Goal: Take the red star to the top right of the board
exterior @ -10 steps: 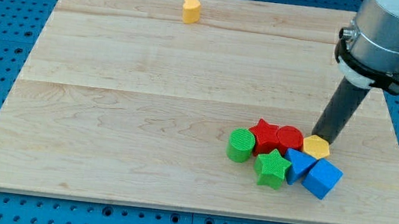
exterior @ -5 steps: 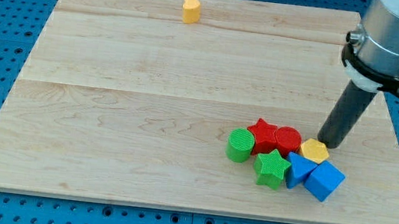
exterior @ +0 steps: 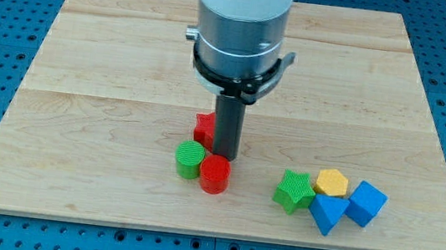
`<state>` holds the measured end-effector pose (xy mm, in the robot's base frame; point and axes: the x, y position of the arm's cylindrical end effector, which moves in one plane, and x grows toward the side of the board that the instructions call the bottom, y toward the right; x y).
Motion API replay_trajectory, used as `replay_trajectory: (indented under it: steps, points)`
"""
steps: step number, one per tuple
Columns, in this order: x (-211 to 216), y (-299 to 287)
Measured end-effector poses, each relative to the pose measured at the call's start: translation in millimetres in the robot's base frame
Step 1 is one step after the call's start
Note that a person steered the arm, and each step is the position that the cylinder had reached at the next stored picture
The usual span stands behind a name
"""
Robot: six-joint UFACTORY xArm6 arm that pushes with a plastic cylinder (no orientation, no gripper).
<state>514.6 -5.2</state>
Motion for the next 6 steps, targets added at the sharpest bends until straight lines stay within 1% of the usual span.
replay_trajectory:
  steps: [1,2,6]
  points:
    - [-1,-48]
    - [-13,-83]
    - [-28,-82]
